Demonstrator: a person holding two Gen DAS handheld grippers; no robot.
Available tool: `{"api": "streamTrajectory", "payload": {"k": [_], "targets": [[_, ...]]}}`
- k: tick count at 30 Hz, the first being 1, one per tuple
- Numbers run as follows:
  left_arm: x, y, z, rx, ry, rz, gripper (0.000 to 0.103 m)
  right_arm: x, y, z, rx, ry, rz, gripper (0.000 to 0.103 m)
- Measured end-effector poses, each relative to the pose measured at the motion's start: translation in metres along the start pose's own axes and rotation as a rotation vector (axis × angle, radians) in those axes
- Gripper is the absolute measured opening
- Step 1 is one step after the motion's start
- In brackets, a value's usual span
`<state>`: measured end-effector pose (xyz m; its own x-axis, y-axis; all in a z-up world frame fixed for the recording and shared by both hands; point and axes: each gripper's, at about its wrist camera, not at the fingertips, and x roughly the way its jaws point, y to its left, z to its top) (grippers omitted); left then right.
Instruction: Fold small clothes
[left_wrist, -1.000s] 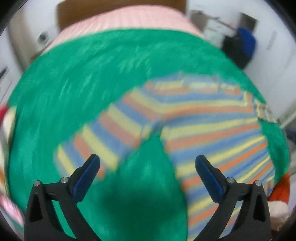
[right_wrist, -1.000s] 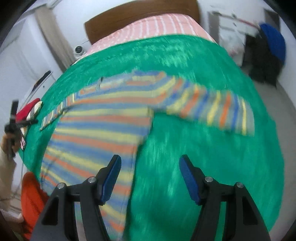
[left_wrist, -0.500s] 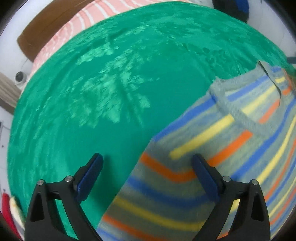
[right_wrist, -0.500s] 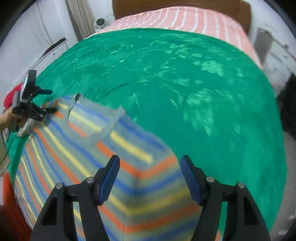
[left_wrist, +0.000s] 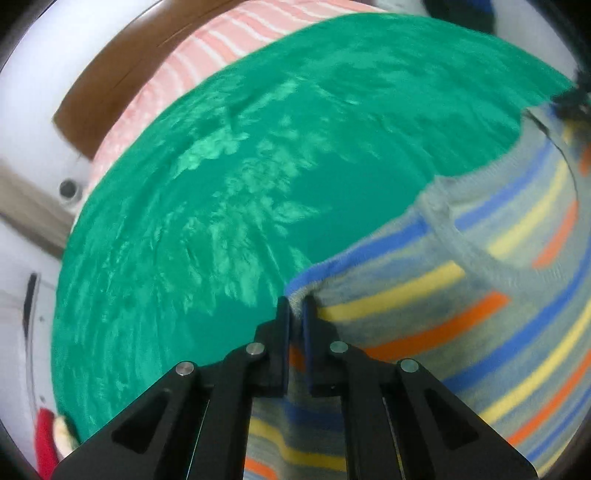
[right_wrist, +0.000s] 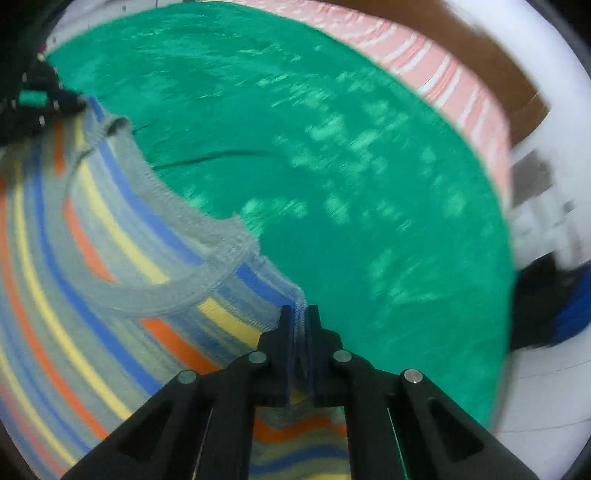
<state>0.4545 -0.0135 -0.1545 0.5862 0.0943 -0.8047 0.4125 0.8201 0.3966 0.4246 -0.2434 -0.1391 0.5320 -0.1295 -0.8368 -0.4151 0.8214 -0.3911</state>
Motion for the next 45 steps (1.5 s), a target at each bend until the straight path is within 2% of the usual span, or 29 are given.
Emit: {"api": "streamTrajectory", "payload": {"k": [3, 6, 8, 9, 10, 11, 12, 13, 14, 17, 20, 21, 22, 24, 28, 31, 34, 36, 37, 38, 41, 45], "targets": [[0.019, -0.01, 0.003, 0.011, 0.009, 0.034, 0.004, 0.014, -0.003, 0.007, 0.033, 0.02, -0.041, 0.005], [0.025, -0.009, 0.0, -0.016, 0.001, 0.033, 0.004, 0.035, 0.003, 0.005, 0.031, 0.057, -0.04, 0.005], [0.022, -0.006, -0.002, -0.062, -0.014, 0.024, 0.009, 0.036, 0.002, 0.003, 0.056, 0.049, -0.027, 0.005], [0.019, -0.002, -0.005, -0.086, -0.016, 0.024, 0.015, 0.035, -0.002, 0.001, 0.081, 0.046, -0.011, 0.006], [0.014, 0.001, -0.008, -0.106, -0.017, 0.025, 0.03, 0.031, -0.006, 0.0, 0.106, 0.04, 0.009, 0.011], [0.005, 0.004, -0.012, -0.126, -0.018, 0.05, 0.055, 0.028, -0.012, 0.001, 0.138, 0.026, 0.055, 0.02], [-0.005, 0.007, -0.015, -0.142, -0.029, 0.087, 0.066, 0.025, -0.015, 0.0, 0.156, 0.023, 0.061, 0.047], [-0.017, 0.011, -0.02, -0.161, -0.051, 0.112, 0.077, 0.015, -0.022, -0.005, 0.179, 0.011, 0.061, 0.069], [-0.032, 0.017, -0.027, -0.188, -0.075, 0.117, 0.083, 0.008, -0.023, -0.007, 0.191, -0.002, 0.065, 0.072], [-0.083, 0.041, -0.065, -0.312, -0.083, 0.027, 0.094, -0.033, -0.04, -0.027, 0.251, -0.032, 0.072, 0.073], [-0.125, 0.049, -0.112, -0.37, -0.052, -0.021, 0.098, -0.082, -0.047, -0.065, 0.327, -0.07, 0.08, 0.079], [-0.138, 0.048, -0.131, -0.376, -0.038, -0.031, 0.098, -0.099, -0.045, -0.079, 0.348, -0.087, 0.078, 0.085], [-0.15, 0.045, -0.152, -0.38, -0.03, -0.032, 0.098, -0.117, -0.042, -0.099, 0.378, -0.109, 0.075, 0.091], [-0.17, 0.036, -0.198, -0.417, -0.035, -0.019, 0.1, -0.142, -0.033, -0.137, 0.426, -0.143, 0.078, 0.096], [-0.174, 0.016, -0.267, -0.541, -0.034, 0.033, 0.1, -0.169, 0.012, -0.229, 0.574, -0.186, 0.062, 0.098], [-0.153, 0.009, -0.298, -0.668, -0.028, 0.053, 0.1, -0.161, 0.037, -0.286, 0.707, -0.182, 0.053, 0.098], [-0.136, 0.007, -0.303, -0.724, -0.067, 0.038, 0.101, -0.144, 0.044, -0.322, 0.81, -0.185, 0.024, 0.098], [-0.135, 0.01, -0.299, -0.721, -0.07, 0.026, 0.102, -0.134, 0.039, -0.336, 0.871, -0.189, 0.009, 0.099], [-0.132, 0.01, -0.297, -0.713, -0.068, 0.019, 0.103, -0.129, 0.036, -0.343, 0.895, -0.195, 0.025, 0.103], [-0.126, 0.008, -0.295, -0.696, -0.064, 0.024, 0.103, -0.122, 0.036, -0.344, 0.896, -0.211, 0.052, 0.103], [-0.12, 0.005, -0.298, -0.689, -0.094, 0.038, 0.103, -0.116, 0.037, -0.338, 0.851, -0.205, 0.032, 0.103], [-0.124, 0.01, -0.296, -0.698, -0.046, 0.025, 0.103, -0.114, 0.038, -0.339, 0.854, -0.224, 0.036, 0.103]]}}
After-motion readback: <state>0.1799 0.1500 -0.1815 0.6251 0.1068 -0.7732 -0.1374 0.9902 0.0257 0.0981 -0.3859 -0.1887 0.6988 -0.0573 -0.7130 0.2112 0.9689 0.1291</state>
